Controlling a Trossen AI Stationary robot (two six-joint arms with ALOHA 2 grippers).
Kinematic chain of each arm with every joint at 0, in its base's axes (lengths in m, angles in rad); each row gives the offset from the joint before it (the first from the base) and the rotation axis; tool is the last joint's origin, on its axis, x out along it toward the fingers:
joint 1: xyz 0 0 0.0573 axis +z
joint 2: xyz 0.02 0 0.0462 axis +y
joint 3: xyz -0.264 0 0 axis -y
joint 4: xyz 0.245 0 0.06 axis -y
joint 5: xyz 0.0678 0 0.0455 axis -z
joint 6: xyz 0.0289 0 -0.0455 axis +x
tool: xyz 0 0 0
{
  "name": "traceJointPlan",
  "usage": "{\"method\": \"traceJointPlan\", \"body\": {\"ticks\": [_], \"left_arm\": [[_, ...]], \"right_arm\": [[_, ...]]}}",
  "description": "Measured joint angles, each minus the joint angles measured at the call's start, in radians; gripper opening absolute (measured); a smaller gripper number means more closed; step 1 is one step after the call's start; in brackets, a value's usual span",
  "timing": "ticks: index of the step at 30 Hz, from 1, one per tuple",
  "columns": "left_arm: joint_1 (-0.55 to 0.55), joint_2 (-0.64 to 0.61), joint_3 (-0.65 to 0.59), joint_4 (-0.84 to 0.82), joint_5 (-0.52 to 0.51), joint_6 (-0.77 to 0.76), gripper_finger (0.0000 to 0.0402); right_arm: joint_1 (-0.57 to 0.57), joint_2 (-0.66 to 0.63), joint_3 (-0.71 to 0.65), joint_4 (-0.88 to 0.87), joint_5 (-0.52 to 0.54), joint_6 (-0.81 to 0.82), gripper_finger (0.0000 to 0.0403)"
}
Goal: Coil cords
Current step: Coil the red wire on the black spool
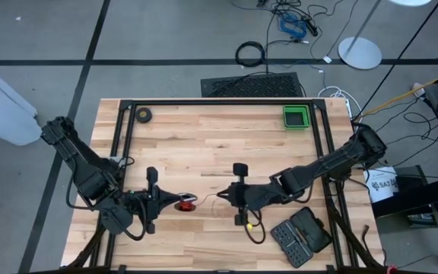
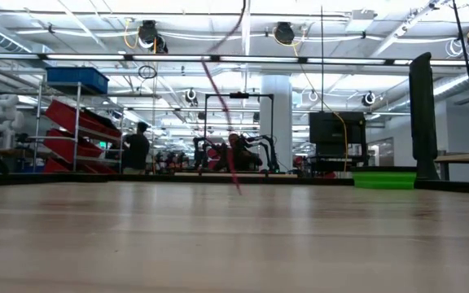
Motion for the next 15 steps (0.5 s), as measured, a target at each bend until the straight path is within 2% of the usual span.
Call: {"method": "traceJointPlan", "body": {"ticks": [5, 15], "left_arm": [[0.002, 0.010, 0.000, 0.000, 0.009, 0.004, 0.0008], [0.041, 0.018, 0.000, -0.004, 0.006, 0.007, 0.0008]], "right_arm": [[0.032, -0.017, -0.001, 0.047, 0.008, -0.039, 0.0000], [0.081, -0.018, -0.001, 0.256, 0.007, -0.184, 0.0000]]}}
